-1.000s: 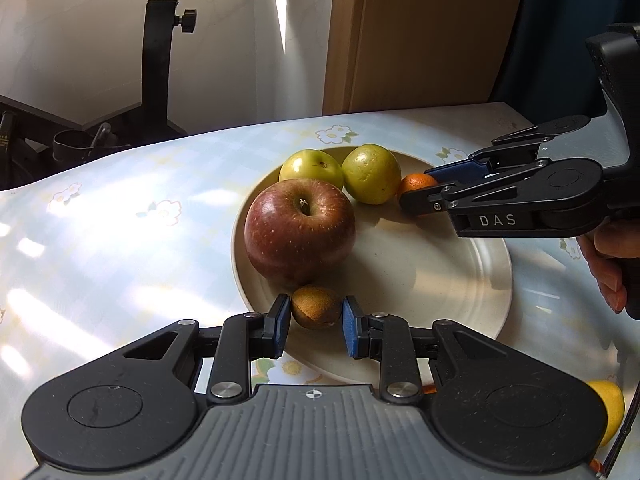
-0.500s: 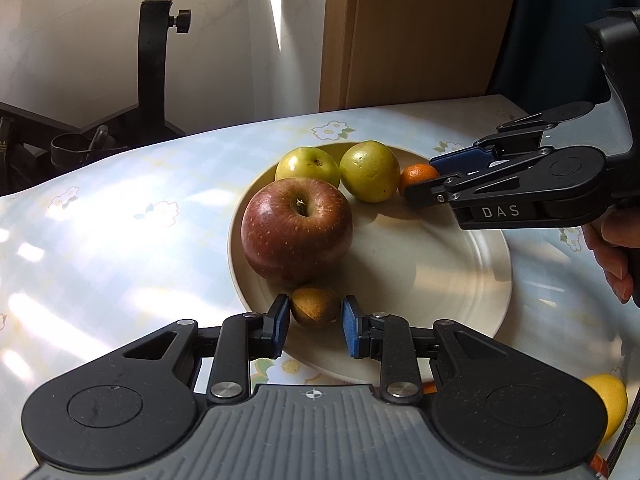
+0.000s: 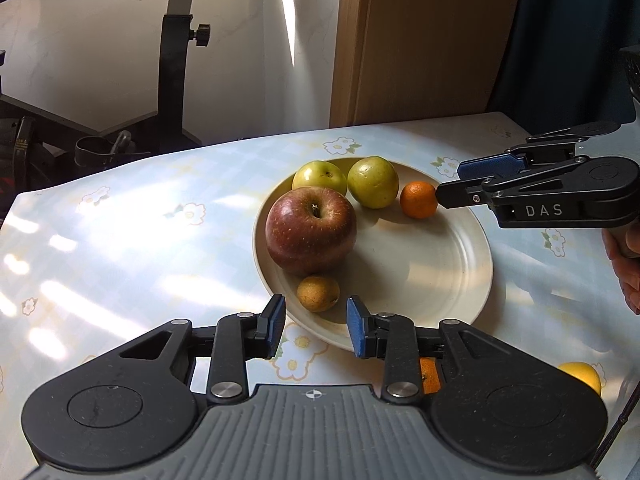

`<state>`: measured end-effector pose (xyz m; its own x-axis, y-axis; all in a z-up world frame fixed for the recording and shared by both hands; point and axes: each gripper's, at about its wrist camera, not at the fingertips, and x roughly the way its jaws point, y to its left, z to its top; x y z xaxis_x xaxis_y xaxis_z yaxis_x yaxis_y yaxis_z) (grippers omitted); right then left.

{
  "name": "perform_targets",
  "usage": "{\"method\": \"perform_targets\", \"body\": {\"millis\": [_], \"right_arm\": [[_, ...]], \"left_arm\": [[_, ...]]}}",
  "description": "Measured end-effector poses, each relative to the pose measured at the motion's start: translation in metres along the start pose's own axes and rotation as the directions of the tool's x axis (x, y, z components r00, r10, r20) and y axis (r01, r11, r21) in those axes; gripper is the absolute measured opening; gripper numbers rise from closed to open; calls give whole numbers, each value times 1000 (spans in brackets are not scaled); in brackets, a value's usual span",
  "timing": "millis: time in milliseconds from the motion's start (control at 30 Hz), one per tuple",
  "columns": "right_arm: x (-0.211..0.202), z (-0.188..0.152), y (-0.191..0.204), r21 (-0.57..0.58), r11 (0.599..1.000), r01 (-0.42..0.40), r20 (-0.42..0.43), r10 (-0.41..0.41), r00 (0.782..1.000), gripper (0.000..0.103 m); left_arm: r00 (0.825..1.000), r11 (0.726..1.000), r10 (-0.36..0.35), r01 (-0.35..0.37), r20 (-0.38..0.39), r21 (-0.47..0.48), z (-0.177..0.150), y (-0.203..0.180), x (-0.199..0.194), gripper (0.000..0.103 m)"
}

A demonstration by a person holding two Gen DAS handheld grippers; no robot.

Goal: Organize fruits
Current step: 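Withdraw both tools from the plate back toward the fruit pile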

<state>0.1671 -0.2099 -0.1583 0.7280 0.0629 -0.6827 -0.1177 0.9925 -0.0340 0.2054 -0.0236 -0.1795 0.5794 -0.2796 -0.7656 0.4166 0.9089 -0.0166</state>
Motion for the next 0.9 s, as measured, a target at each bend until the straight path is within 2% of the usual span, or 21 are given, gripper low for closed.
{"method": "perform_targets", "body": {"millis": [500,900], "right_arm": [[-43,-40,1,129,991,-30,7,30,1000,31],[-62,-60,16,146,987,-65,-13,67,998,32]], "left_arm": [[1000,1000,5,-5,10,-3,-24,3,-36,35],[1000,1000,-16,16,8,4,-35,-6,-49,35]]}}
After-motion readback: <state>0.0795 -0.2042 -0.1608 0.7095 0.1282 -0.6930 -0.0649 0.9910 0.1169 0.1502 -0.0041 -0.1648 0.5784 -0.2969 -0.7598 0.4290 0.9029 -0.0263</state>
